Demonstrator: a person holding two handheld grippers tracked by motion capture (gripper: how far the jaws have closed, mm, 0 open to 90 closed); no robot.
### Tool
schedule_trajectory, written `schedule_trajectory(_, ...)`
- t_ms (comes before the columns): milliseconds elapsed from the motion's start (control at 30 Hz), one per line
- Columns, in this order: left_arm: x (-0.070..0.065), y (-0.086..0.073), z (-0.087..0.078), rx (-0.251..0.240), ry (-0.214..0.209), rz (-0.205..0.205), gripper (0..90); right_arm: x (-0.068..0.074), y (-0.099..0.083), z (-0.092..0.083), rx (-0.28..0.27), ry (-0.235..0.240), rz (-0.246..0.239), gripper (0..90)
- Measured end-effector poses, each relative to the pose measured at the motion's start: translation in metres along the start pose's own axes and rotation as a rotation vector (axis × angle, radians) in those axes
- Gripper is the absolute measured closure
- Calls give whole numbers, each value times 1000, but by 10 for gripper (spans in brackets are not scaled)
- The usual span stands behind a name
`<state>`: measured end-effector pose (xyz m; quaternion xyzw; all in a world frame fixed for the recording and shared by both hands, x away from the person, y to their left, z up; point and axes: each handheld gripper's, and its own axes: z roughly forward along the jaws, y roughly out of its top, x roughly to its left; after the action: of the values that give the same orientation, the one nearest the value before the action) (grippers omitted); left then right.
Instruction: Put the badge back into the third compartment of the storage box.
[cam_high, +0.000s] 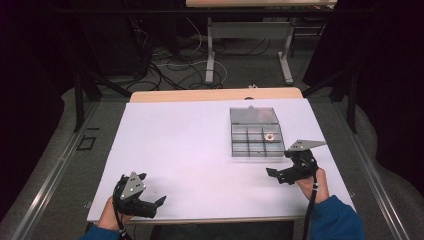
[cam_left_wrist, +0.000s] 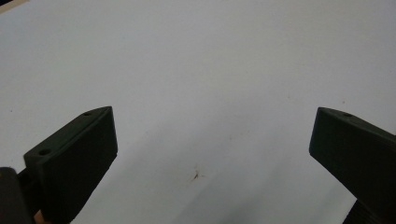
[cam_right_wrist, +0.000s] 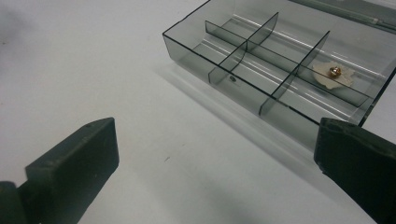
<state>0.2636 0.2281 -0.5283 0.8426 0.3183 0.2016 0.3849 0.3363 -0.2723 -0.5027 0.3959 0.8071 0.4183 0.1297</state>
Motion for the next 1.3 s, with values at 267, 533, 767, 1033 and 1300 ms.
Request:
schedule_trajectory(267,0,0,0,2,-1,3,12,8,-14,-7,17,17,-12,0)
schedule_trajectory(533,0,0,0,2,0,4,12,19,-26,-12,-3,18,-31,0)
schedule_trajectory(767,0,0,0,1,0,3,12,23,-34,-14,2,11,-43,0)
schedule_trajectory(1033,0,0,0,1,1,0,12,29,-42,-17,21,5,-58,0)
schedule_trajectory(1300,1,0,-1,7,5,13,12,33,-50,-18,25,-4,-72,0)
